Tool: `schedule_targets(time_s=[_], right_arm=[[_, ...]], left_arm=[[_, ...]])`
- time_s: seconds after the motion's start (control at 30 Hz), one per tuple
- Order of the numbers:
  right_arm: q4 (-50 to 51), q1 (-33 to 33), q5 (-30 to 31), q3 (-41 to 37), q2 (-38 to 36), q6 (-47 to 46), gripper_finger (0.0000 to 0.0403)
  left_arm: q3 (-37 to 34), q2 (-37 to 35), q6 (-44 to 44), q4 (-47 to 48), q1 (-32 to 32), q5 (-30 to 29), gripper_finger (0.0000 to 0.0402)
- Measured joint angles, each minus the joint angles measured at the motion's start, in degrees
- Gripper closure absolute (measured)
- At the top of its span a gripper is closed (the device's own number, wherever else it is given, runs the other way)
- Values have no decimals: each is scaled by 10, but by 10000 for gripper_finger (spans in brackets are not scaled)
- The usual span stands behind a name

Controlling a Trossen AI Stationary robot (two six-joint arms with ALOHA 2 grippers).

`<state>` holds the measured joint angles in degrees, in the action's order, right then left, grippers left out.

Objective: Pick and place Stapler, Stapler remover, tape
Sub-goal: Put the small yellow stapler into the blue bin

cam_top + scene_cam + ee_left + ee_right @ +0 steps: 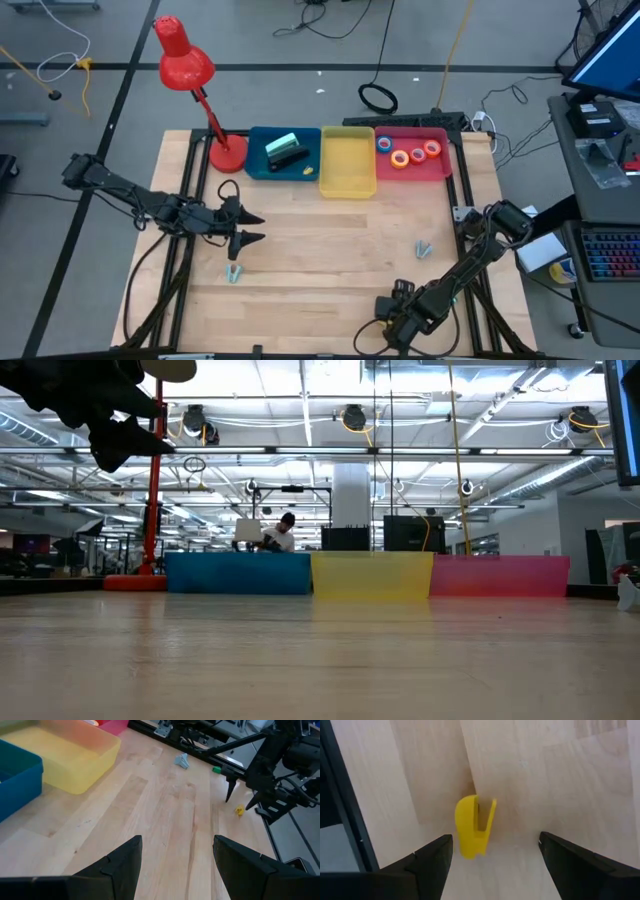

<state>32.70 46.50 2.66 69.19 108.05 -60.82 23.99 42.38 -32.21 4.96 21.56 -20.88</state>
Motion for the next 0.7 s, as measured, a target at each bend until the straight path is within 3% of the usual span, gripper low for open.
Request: schedule_targets(time_s=[0.4,0.7], right_arm=[[5,0,21,-2,2,9,190],[0,-4,31,-3,3,89,238]], left_arm=[[0,0,-9,-1,0,0,158],[0,0,-18,-1,0,0,158]])
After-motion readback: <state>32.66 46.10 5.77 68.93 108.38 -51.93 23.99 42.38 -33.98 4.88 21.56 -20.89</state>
